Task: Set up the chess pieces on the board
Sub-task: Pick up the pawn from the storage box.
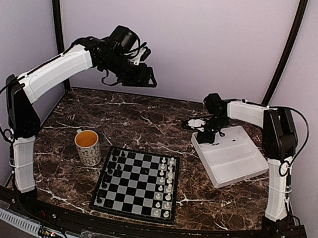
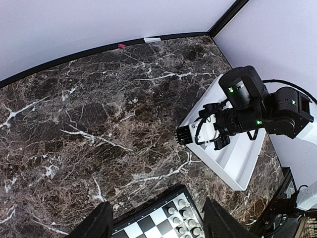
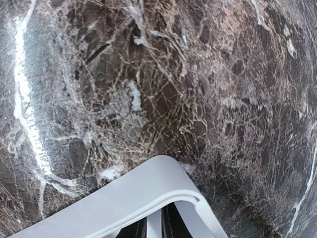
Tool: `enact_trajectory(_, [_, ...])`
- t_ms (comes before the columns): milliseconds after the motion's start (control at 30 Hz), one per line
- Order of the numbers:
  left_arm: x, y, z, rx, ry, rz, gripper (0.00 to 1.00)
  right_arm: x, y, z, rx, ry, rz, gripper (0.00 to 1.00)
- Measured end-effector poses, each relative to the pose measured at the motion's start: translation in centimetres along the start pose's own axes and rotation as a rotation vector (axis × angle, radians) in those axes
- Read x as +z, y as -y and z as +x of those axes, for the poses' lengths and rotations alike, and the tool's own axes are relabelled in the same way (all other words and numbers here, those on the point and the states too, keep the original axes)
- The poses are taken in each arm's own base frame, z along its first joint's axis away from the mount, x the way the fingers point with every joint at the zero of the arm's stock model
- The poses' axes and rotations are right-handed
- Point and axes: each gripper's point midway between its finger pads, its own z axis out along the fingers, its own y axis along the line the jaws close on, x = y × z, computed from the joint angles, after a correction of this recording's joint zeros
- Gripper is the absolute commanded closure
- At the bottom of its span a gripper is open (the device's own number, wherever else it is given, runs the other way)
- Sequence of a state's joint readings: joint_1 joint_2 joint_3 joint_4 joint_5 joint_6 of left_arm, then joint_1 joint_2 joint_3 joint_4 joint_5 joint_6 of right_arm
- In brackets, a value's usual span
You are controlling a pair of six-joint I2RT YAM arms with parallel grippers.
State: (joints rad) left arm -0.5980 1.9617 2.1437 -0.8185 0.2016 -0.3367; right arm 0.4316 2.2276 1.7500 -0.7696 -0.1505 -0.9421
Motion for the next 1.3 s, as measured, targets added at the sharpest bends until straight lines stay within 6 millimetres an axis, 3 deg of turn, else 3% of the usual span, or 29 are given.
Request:
enact_trajectory(300, [-0.1,0.2,-0.3,0.002,0.007,0.004,0.35,-0.2,-0.2,0.0,0.044,0.045,-0.037,0.97])
enact_trajectory(600, [0.3,0.0,-0.1,0.004,-0.002,0.001,0.35,-1.1,-0.1,2.2,0.122,0.033,-0.082,1.0])
enact_trajectory(667, [0.5,-0.1,0.0,0.005,-0.006,0.0,0.36,-1.4,0.1,2.7,0.133,0.03,-0.082,0.96])
enact_trajectory(833, [0.9,-0.2,0.1,0.009,-0.013,0.0,0.35,-2.2,0.7,3.2,0.142,0.027,-0.076,0.76])
enact_trajectory(1100, [1.4,-0.3,0.4,0.015,-0.025,0.0,0.35,-2.9,0.9,1.0,0.032,0.051,-0.064,0.71])
enact_trajectory(1300, [1.3,-0.3,0.5,0.013,-0.032,-0.002,0.35,-2.5,0.5,-1.0,-0.062,0.071,-0.074,0.76])
